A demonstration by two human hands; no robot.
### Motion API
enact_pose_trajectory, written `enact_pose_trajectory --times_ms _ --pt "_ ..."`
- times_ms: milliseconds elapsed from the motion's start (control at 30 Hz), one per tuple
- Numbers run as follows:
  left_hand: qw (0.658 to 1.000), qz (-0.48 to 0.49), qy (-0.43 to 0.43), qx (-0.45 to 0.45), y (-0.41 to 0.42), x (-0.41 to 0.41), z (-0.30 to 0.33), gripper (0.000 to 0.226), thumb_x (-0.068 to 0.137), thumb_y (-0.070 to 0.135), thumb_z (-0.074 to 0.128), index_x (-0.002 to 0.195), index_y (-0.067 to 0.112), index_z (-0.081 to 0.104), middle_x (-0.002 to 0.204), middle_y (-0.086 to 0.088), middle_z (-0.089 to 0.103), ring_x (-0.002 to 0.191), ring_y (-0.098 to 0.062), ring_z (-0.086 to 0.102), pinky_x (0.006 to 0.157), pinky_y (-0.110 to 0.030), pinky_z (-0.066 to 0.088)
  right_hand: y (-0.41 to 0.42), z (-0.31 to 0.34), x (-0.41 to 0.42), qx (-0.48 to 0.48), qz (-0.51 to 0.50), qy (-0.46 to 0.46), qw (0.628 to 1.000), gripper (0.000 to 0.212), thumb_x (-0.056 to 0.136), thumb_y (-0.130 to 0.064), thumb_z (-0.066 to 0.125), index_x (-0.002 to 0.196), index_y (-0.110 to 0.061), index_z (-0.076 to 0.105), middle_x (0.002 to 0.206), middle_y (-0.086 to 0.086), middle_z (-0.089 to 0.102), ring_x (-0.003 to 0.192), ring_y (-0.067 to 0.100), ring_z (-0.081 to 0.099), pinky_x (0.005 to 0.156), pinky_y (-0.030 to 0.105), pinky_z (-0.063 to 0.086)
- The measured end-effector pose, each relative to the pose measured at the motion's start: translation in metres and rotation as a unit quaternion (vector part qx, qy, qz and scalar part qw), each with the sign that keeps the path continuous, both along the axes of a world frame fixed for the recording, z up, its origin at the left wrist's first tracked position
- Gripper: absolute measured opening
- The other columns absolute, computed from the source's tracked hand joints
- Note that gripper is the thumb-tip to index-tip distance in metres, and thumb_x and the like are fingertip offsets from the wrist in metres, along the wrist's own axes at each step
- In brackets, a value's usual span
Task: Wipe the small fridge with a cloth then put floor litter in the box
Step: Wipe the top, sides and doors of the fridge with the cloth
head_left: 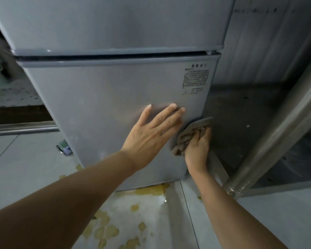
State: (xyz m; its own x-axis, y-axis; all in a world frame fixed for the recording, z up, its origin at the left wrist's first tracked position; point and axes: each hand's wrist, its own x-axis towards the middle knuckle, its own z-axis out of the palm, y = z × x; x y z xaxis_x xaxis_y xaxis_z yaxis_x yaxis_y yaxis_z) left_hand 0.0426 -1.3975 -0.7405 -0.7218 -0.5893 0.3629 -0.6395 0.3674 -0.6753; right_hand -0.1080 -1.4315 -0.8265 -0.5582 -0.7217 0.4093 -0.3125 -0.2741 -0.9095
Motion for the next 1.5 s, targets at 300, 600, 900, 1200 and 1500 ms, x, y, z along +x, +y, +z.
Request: enact_pose_trajectory --times_ms 300,600,900,1200,1500 --pt "0.999 -0.021 -0.039 0.016 0.0 0.015 -0.053 0.069 0.081 0.01 0.032 0.148 0.02 0.018 0.155 0.001 -0.002 0.143 -0.019 0.002 0.111 -0.048 0.01 0.012 -0.086 -0.006 0.135 0.054 -0.039 0.989 0.043 0.1 -0.008 0.032 0.142 0.004 0.028 0.144 0.021 0.035 0.118 0.007 0.032 0.086 -0.01 0.018" --pt "0.999 -0.007 -0.008 0.036 0.001 0.013 -0.062 0.073 0.08 -0.004 -0.001 0.149 0.018 0.014 0.159 0.0 0.004 0.145 -0.019 0.003 0.111 -0.048 0.01 0.025 -0.111 -0.022 0.318 0.127 0.048 0.938 0.059 0.092 0.006 0.037 0.148 -0.009 0.024 0.147 0.017 0.033 0.134 0.029 0.035 0.112 0.034 0.026" --pt "0.994 0.029 -0.016 0.106 0.018 0.008 -0.049 0.074 0.076 0.002 0.003 0.149 0.015 0.012 0.16 -0.004 -0.003 0.143 -0.025 -0.013 0.112 -0.05 -0.003 0.021 -0.089 -0.02 0.51 0.108 0.227 0.822 0.039 0.093 -0.005 0.046 0.131 -0.001 0.039 0.133 0.021 0.046 0.122 0.032 0.046 0.1 0.032 0.037" --pt "0.973 0.04 0.04 0.225 0.048 0.025 -0.04 0.07 0.081 0.006 0.015 0.149 0.013 -0.003 0.156 -0.007 -0.022 0.139 -0.025 -0.03 0.114 -0.048 -0.01 0.067 -0.046 -0.02 0.441 0.061 0.201 0.873 0.04 0.091 -0.013 0.057 0.127 -0.008 0.043 0.12 0.014 0.059 0.1 0.026 0.061 0.047 0.007 0.033" --pt "0.93 0.096 0.083 0.345 0.088 0.057 -0.003 0.087 0.085 0.007 0.05 0.148 0.017 -0.009 0.158 -0.004 -0.016 0.145 -0.022 -0.018 0.115 -0.046 -0.006 0.1 0.046 0.006 0.396 0.083 0.275 0.872 0.034 0.092 -0.013 0.054 0.124 -0.012 0.045 0.114 0.011 0.059 0.086 0.017 0.052 0.067 0.022 0.038"
